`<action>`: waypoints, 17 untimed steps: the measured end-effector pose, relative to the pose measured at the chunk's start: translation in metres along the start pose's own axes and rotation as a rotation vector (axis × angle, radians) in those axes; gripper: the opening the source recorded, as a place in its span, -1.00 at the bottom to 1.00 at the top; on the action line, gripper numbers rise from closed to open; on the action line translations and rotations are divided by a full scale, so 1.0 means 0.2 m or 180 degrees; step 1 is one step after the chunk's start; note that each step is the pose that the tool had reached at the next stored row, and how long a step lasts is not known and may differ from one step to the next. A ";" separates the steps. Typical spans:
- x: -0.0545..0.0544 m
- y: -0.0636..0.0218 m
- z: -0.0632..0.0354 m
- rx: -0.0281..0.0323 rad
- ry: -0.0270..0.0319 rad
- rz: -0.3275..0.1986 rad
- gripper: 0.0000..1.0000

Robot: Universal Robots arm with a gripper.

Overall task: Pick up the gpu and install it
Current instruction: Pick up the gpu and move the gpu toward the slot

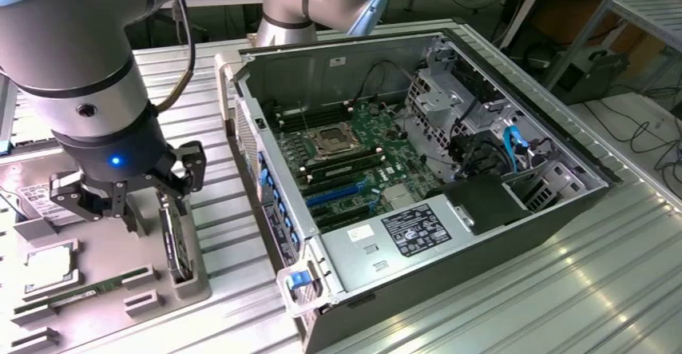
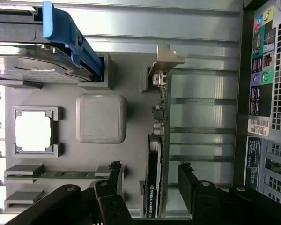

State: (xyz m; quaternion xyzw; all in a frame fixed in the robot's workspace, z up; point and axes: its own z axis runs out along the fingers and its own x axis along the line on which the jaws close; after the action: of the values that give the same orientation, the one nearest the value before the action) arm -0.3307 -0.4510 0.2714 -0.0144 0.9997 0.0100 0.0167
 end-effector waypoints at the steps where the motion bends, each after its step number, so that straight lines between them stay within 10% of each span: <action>1: 0.00 0.000 0.009 0.0000 0.0000 0.0000 0.21; 17: -0.01 -0.011 0.164 0.0000 0.0006 0.0007 0.21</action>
State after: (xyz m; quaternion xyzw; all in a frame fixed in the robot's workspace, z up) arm -0.3282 -0.4525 0.2386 -0.0133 0.9997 0.0100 0.0157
